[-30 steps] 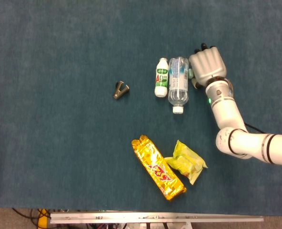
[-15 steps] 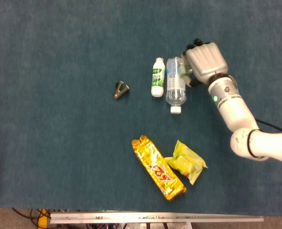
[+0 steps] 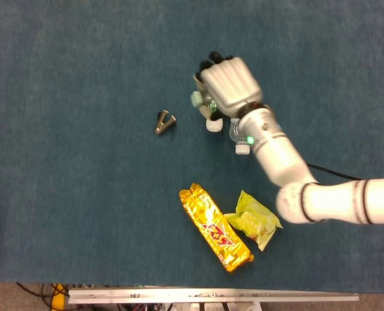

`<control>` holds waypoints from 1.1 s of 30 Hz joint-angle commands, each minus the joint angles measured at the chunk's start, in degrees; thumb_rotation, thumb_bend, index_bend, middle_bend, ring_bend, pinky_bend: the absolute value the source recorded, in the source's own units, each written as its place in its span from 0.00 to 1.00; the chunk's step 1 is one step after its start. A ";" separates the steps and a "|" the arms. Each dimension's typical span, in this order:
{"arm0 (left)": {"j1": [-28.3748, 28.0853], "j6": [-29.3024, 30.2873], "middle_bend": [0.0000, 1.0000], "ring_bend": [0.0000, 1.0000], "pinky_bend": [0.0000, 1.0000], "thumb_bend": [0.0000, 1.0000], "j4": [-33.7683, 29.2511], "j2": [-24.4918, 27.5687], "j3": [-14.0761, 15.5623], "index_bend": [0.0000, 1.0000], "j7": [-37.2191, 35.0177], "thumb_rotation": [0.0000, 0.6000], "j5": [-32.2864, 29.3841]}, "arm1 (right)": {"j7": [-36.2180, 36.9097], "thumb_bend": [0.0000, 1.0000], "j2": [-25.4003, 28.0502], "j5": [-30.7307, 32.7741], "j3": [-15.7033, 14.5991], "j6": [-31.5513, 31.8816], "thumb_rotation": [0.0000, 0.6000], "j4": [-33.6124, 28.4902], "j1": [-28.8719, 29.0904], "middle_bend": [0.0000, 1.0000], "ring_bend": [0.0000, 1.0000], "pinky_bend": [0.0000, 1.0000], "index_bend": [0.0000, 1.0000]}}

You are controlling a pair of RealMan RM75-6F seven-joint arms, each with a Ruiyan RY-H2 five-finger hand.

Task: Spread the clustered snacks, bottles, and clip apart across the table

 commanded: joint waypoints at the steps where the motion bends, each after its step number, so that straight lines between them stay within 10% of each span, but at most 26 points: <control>1: 0.33 0.37 0.04 0.03 0.07 0.36 -0.08 0.16 0.21 0.00 -0.05 1.00 0.25 | -2.41 0.39 -2.65 2.02 0.84 1.83 0.86 2.47 2.55 0.29 0.14 0.30 0.48; 8: 0.81 0.82 0.04 0.03 0.07 0.36 -0.22 0.41 0.44 0.00 -0.20 1.00 0.61 | -5.47 0.39 -7.32 3.56 1.43 4.08 0.86 6.23 6.07 0.29 0.14 0.30 0.45; 18: 1.07 1.31 0.04 0.03 0.07 0.36 -0.89 0.67 0.41 0.00 0.29 1.00 1.04 | -8.11 0.38 -9.66 4.20 1.30 5.24 0.85 7.33 7.37 0.31 0.14 0.30 0.00; 33: -3.17 -2.78 0.04 0.03 0.07 0.36 -0.31 2.11 -1.38 0.02 -1.85 1.00 2.78 | -1.32 0.38 7.58 -4.94 -2.91 9.40 0.86 -10.61 -3.13 0.31 0.14 0.30 0.00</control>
